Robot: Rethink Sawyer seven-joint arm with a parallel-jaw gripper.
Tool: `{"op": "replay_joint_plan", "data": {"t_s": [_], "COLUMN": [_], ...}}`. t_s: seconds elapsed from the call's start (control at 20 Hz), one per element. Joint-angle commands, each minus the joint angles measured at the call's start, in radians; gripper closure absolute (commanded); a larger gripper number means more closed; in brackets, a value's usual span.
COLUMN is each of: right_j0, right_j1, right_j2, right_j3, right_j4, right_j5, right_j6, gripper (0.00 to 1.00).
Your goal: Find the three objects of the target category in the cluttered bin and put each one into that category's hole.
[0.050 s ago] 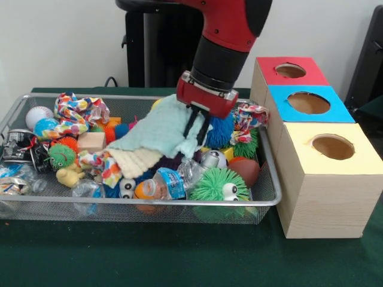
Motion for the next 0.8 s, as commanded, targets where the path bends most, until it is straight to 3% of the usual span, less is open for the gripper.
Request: {"op": "replay_joint_plan", "data": {"t_s": [0.05,0.2,0.35,0.5,0.65,0.8], "right_j0": [-0.042,-0.054,-0.010,-0.047,-0.148,-0.205], "right_j1": [0.056,0.058,0.067,0.069,0.035,-0.040], "right_j2": [0.043,0.047,-0.012,0.039,0.179,0.261], "right_j3": [0.065,0.061,0.047,0.053,0.105,0.140], "right_j4": [0.033,0.031,0.051,0.056,0.087,0.102], "right_j5": [0.159,0.138,0.151,0.110,0.108,0.184], "right_j6": [0.126,0.119,0.180,0.157,0.106,0.044], "gripper": [0.00,0.00,0.00,0.00,0.00,0.00]}}
